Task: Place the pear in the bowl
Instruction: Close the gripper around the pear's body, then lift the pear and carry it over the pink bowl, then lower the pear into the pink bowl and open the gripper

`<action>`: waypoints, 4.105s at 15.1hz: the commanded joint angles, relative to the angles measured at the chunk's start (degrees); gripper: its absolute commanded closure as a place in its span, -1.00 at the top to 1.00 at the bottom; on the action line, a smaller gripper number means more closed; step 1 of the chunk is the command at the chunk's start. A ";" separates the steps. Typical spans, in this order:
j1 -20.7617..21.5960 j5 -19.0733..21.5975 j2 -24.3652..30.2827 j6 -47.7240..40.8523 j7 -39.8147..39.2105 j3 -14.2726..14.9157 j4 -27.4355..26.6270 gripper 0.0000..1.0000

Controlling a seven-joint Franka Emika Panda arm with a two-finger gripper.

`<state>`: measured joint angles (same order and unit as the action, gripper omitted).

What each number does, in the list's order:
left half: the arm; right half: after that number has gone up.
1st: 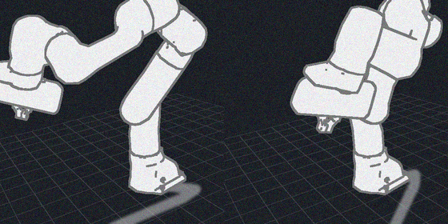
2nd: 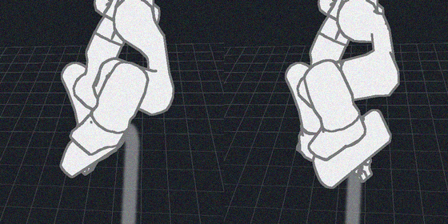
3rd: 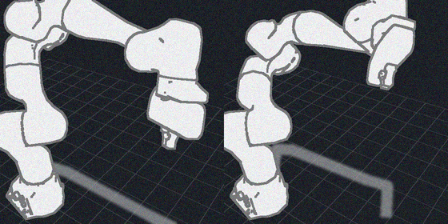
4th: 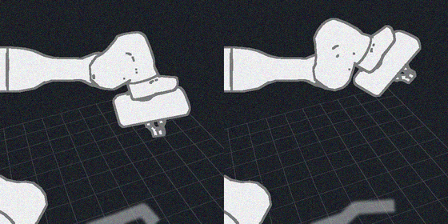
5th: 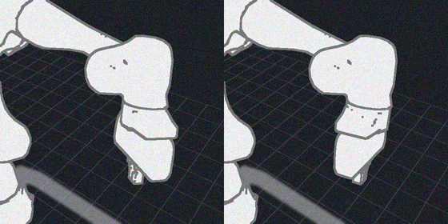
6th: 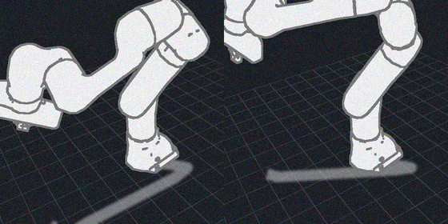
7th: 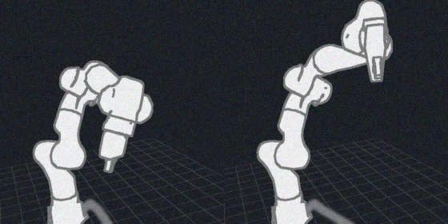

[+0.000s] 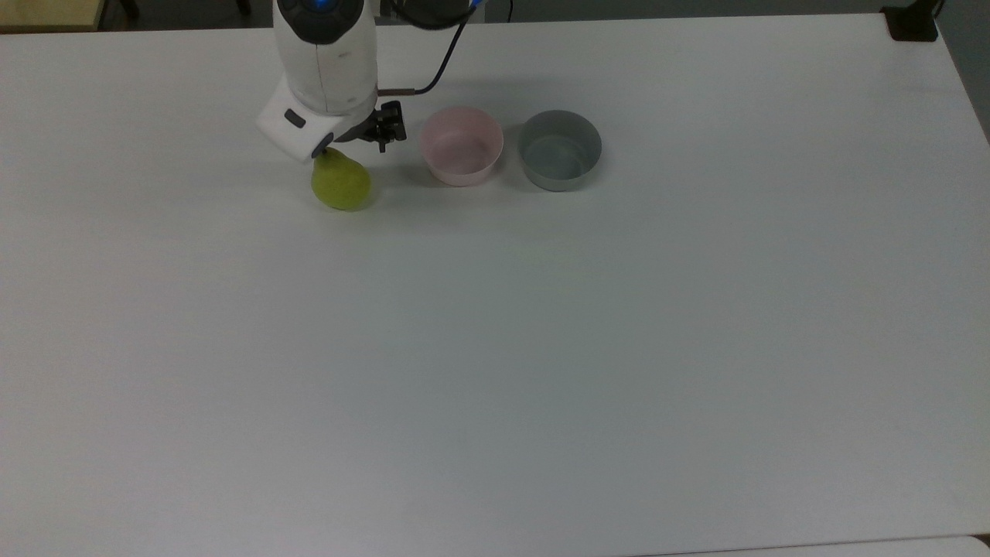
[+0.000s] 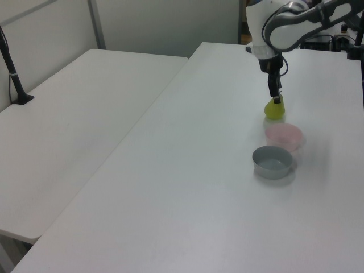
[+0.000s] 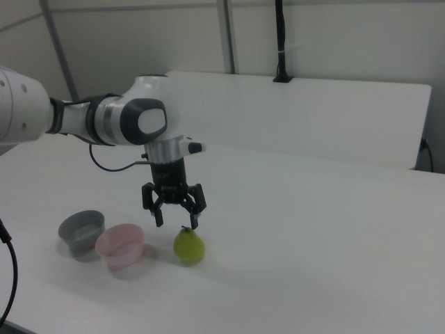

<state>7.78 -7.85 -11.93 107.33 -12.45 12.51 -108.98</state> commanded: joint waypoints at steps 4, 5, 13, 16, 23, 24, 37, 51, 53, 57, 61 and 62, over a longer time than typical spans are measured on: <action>0.31 -1.64 -5.21 5.87 -1.35 0.94 -0.88 1.00; 0.31 -2.08 -5.65 5.96 -1.35 0.94 -0.88 0.95; 0.31 -2.79 -4.43 5.09 -3.37 2.08 -0.79 -0.08; 0.30 -2.35 0.66 1.51 -4.51 2.26 -0.44 -0.08; 6.88 -0.68 8.05 -6.95 -3.37 2.52 0.61 -0.08; 10.03 -0.15 8.67 -7.30 -2.24 4.26 0.61 -0.07; 20.69 1.78 0.95 -7.40 1.20 4.37 0.26 0.15; 21.31 1.70 -1.08 -7.39 1.38 4.37 1.22 1.00; 21.05 1.78 -0.12 -8.62 3.91 4.28 3.06 1.00; 17.98 1.87 4.18 -11.34 5.06 2.44 7.38 1.00; 11.66 1.87 6.47 -13.63 6.56 -1.16 8.96 1.00; 9.47 1.87 7.09 -13.29 6.48 -1.60 8.96 1.00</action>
<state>23.20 -6.72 -6.51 94.76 -7.20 13.77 -99.96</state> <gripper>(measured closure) 0.000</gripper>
